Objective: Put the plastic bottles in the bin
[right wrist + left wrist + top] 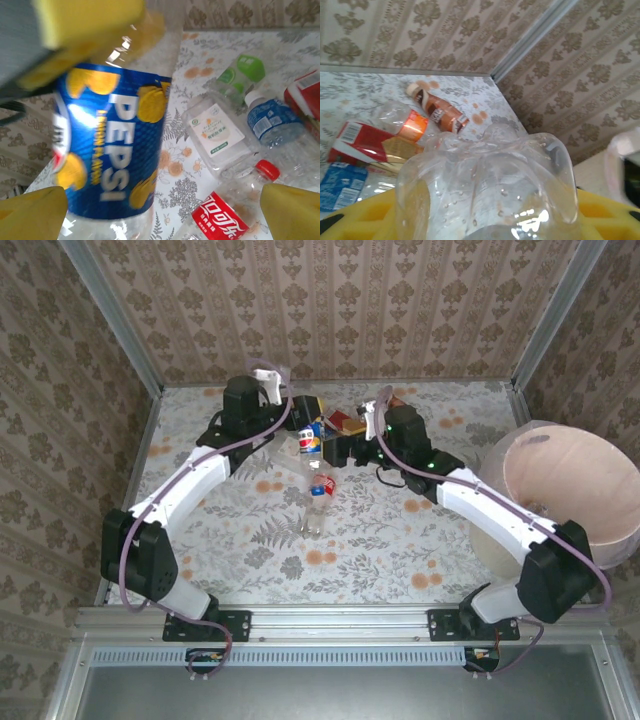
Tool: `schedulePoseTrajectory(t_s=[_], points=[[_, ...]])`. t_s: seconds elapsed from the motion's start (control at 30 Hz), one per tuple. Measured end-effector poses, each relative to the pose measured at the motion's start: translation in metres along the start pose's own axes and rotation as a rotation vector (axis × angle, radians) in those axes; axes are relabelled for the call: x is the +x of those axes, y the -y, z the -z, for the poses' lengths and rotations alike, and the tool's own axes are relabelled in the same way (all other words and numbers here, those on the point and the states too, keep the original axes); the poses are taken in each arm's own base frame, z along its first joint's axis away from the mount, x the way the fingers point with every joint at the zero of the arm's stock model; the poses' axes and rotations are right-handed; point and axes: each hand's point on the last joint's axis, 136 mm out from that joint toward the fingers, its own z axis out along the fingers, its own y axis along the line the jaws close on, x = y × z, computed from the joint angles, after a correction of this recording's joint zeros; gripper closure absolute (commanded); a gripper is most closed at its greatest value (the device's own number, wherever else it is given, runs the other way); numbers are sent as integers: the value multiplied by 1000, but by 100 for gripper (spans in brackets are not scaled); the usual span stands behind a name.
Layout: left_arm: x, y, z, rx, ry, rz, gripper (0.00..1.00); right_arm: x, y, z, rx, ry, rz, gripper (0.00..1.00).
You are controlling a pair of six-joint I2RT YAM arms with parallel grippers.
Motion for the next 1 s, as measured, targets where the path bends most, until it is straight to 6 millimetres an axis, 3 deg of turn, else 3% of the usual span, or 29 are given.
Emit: schedulePoseTrajectory(t_s=[0.27,0.5,0.67,0.83,1.0], points=[[-2,-2,1,6,4,-18,51,-3,-9,-15,-78,-14,-22,0],[0,12,-2,58,-6,-7,51,-16,-31,-20,-207,41,-23,0],[-1,15,-3,80,-1,1,50,-17,-28,-23,-188,35,-34,0],[-1,15,-5,84,0,3,51,-18,-23,-39,-171,14,-86,20],[-1,11,-6,70,0,7,47,-19,-30,-41,-178,12,-101,42]])
